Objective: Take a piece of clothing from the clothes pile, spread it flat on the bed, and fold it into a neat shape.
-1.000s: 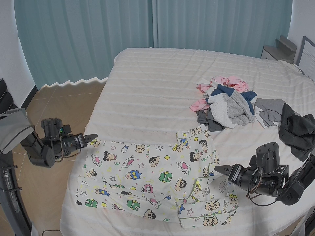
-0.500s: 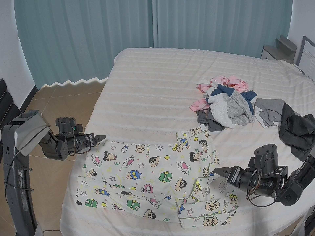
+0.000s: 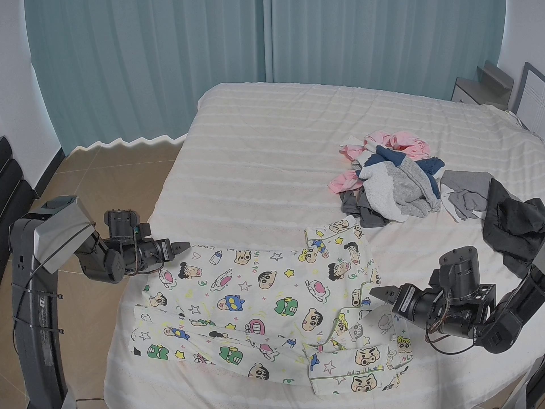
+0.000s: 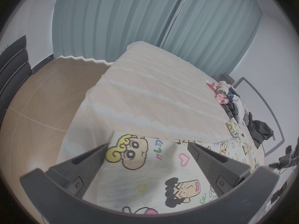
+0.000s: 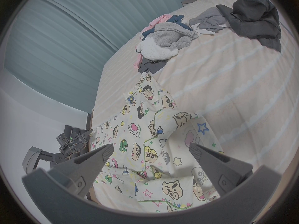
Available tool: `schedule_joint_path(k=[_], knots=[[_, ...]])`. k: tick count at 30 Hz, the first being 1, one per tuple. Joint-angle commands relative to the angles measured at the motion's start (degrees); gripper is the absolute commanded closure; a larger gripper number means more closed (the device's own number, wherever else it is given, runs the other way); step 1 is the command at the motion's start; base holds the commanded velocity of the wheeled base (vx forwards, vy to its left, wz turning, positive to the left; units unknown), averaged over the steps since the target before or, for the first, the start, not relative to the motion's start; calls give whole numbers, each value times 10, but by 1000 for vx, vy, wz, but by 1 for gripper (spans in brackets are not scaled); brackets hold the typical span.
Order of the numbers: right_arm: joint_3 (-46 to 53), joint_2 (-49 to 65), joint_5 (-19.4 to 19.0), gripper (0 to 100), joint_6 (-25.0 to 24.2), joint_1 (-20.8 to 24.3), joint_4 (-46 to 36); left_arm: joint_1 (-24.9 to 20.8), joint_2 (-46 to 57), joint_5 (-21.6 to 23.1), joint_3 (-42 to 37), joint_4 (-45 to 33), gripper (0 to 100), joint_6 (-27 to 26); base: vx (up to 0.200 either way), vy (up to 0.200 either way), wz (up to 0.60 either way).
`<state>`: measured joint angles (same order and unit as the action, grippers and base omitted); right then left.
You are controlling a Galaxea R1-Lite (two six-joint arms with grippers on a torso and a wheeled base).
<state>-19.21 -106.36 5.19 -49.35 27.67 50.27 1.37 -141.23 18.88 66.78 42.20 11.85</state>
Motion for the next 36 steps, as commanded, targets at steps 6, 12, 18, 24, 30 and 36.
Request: schedule_joint_path(k=[6, 12, 18, 24, 30, 36], knots=[[-72, -62, -3, 0, 40, -60, -4, -2, -6, -4, -3, 2, 100, 2, 0, 0, 0], [-203, -177, 0, 0, 97, -113, -8, -1, 4, -26, 4, 4, 100, 32, 0, 0, 0], [-355, -269, -5, 0, 128, -127, -62, -1, 25, -68, 19, 9, 100, 56, 0, 0, 0], [-452, -312, -38, 0, 135, -123, -113, -1, 39, -80, 19, 7, 100, 56, 0, 0, 0], [-500, -336, -68, 0, 145, -118, -124, -1, 40, -92, 24, 7, 100, 56, 0, 0, 0], [-545, -365, -78, 0, 156, -113, -130, -1, 40, -93, 23, 6, 100, 57, 0, 0, 0]])
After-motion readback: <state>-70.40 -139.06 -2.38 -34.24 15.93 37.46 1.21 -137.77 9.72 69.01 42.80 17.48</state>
